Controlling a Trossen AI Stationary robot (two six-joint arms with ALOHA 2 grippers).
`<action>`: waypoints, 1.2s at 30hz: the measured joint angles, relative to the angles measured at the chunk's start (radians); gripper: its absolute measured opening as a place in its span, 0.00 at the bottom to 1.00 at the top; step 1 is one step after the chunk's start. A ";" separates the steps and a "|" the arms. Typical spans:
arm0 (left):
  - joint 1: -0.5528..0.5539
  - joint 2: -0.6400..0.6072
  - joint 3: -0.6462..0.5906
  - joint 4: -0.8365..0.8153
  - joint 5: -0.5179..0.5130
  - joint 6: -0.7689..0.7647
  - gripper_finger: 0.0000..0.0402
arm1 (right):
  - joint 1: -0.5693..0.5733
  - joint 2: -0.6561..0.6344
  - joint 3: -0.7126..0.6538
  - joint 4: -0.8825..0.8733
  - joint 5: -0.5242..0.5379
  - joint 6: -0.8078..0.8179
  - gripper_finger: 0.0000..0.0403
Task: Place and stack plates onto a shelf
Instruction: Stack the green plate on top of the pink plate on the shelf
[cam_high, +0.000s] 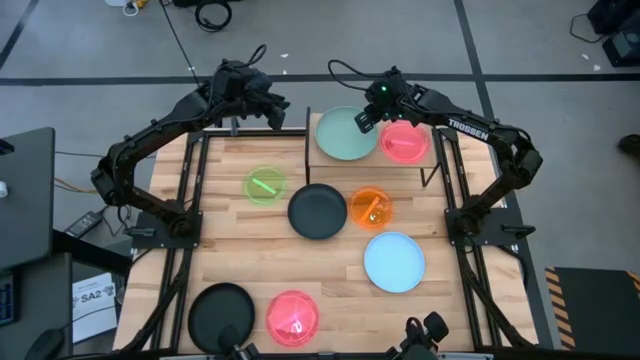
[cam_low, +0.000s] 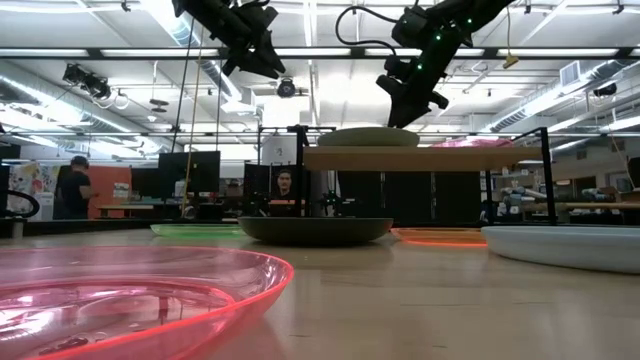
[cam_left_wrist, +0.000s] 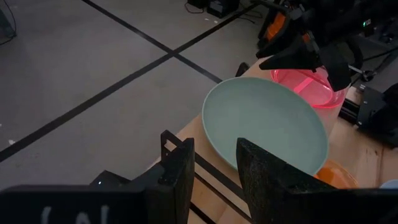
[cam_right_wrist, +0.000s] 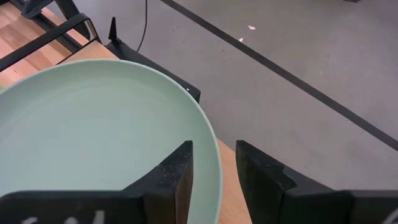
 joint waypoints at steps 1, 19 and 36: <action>0.000 0.000 0.000 -0.004 0.000 0.000 0.31 | 0.000 0.000 0.000 0.000 0.000 0.000 0.32; 0.000 0.000 0.000 -0.161 0.000 0.155 0.31 | 0.057 -0.110 0.000 -0.057 -0.053 0.034 0.32; 0.010 0.000 -0.375 -0.110 0.021 0.149 0.31 | 0.389 -0.267 0.000 -0.376 0.089 0.246 0.32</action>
